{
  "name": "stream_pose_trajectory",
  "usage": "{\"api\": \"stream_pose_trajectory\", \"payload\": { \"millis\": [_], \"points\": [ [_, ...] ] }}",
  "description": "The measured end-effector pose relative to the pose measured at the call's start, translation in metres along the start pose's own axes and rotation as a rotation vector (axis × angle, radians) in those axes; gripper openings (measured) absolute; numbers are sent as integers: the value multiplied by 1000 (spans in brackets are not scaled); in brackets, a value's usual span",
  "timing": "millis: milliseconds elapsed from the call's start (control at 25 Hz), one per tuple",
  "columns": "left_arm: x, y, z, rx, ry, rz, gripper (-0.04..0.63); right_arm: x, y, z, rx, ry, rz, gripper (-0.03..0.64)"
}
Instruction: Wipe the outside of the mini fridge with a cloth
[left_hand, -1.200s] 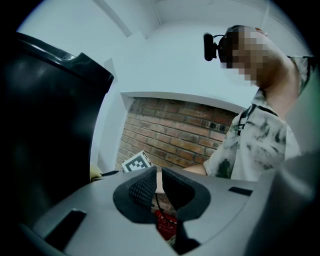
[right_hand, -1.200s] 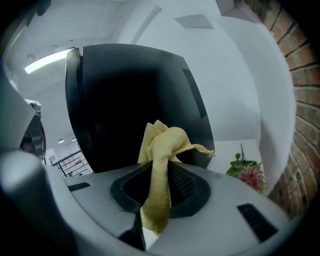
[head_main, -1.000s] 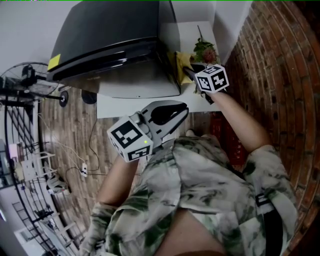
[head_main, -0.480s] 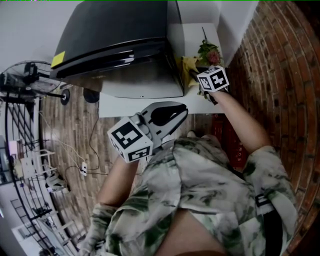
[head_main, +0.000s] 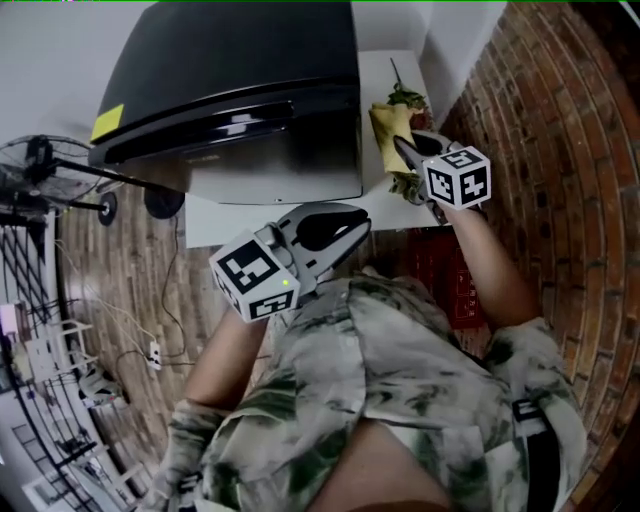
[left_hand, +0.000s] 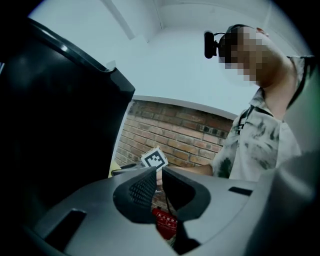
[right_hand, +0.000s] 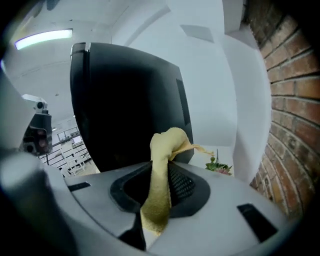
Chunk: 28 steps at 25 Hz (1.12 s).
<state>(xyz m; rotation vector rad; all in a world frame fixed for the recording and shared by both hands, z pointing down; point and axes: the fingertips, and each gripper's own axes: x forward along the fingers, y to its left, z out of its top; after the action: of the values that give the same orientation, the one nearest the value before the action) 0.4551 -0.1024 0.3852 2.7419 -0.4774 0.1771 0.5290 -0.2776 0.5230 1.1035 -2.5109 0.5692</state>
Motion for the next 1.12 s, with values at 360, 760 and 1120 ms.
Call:
{"api": "stream_pose_trajectory", "payload": {
  "millis": [360, 760, 1120],
  "points": [
    [-84, 8, 9, 59, 16, -170, 29, -66, 61, 48, 38, -91, -196, 87],
    [-227, 30, -18, 59, 38, -318, 29, -92, 184, 58, 114, -213, -462, 87],
    [-295, 19, -41, 89, 70, -363, 29, -92, 294, 43, 96, -233, -486, 87]
  ]
}}
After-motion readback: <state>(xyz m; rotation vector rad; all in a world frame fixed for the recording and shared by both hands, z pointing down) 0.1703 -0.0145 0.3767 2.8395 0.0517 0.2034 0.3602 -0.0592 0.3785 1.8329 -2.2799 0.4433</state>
